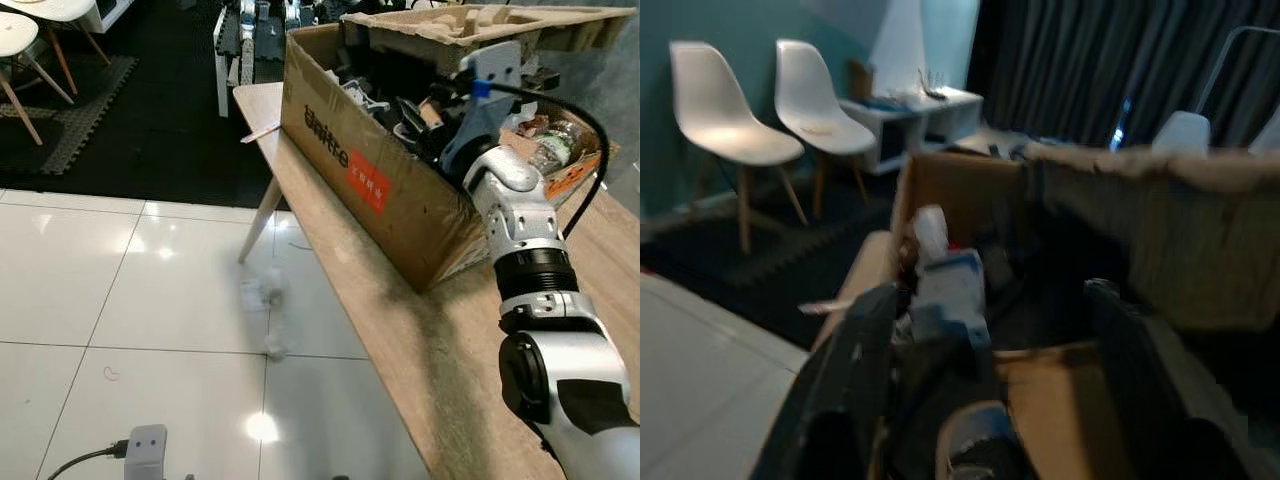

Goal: Picking trash to rubbish bin

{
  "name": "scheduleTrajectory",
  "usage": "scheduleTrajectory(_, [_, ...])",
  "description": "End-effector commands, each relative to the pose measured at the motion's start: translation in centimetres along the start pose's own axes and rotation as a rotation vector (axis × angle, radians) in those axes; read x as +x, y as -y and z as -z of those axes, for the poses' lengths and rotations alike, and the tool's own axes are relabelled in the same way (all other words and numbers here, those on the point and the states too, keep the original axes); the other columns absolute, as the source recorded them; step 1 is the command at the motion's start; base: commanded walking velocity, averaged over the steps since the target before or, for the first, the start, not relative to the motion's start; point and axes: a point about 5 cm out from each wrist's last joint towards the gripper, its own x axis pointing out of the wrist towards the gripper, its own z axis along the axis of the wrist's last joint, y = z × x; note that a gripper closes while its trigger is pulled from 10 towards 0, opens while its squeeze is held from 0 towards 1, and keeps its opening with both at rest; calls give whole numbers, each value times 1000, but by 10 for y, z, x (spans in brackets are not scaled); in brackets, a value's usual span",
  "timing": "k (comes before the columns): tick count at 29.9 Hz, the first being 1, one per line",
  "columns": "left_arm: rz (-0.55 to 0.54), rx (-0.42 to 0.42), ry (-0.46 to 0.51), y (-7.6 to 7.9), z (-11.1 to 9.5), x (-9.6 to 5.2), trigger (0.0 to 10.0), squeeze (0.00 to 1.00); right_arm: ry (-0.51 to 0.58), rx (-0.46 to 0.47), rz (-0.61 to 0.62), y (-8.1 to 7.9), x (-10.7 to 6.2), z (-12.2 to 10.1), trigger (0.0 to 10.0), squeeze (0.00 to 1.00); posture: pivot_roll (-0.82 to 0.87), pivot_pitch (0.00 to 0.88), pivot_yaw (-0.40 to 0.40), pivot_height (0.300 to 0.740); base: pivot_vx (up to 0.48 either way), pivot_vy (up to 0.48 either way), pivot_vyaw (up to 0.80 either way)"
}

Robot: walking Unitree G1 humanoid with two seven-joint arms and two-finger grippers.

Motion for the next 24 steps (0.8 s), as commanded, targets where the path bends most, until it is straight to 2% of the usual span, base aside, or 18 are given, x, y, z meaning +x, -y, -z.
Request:
scheduleTrajectory(1, [19, -6, -79, 6, 22, -4, 10000, 0, 34, 20, -3, 3, -4, -3, 10000, 235, 219, 129, -79, 740, 0, 0, 0])
scheduleTrajectory(2, [19, -6, -78, 6, 21, -4, 10000, 0, 69, 31, -20, 3, -5, -9, 10000, 0, 219, 129, -79, 740, 0, 0, 0])
scheduleTrajectory(5, [20, -7, -77, 6, 21, -4, 10000, 0, 171, 58, -81, 1, -8, -28, 10000, 0, 218, 128, -79, 740, 0, 0, 0])
scheduleTrajectory(7, [20, -7, -77, 6, 21, -4, 10000, 0, 171, 58, -81, 1, -8, -28, 10000, 0, 218, 128, -79, 740, 0, 0, 0])
scheduleTrajectory(12, [21, -10, -75, 6, 21, -4, 10000, 0, 265, 86, -164, -1, -15, -46, 10000, 0, 218, 125, -81, 740, 0, 0, 0])
scheduleTrajectory(19, [20, -11, -74, 6, 20, -4, 10000, 0, 344, 135, -174, 3, -19, -60, 10000, 0, 221, 119, -81, 740, 0, 0, 0])
scheduleTrajectory(21, [19, -12, -73, 5, 20, -4, 10000, 0, 372, 162, -179, 3, -19, -64, 10000, 0, 221, 119, -81, 740, 0, 0, 0])
scheduleTrajectory(22, [18, -12, -73, 5, 20, -4, 10000, 0, 406, 212, -201, 0, -20, -68, 10000, 0, 222, 118, -79, 740, 0, 0, 0])
scheduleTrajectory(23, [18, -12, -73, 5, 20, -4, 10000, 0, 406, 212, -201, 0, -20, -68, 10000, 0, 222, 118, -79, 740, 0, 0, 0])
scheduleTrajectory(24, [18, -12, -72, 5, 19, -4, 10000, 0, 440, 270, -246, -6, -21, -71, 10000, 0, 222, 117, -81, 740, 0, 0, 0])
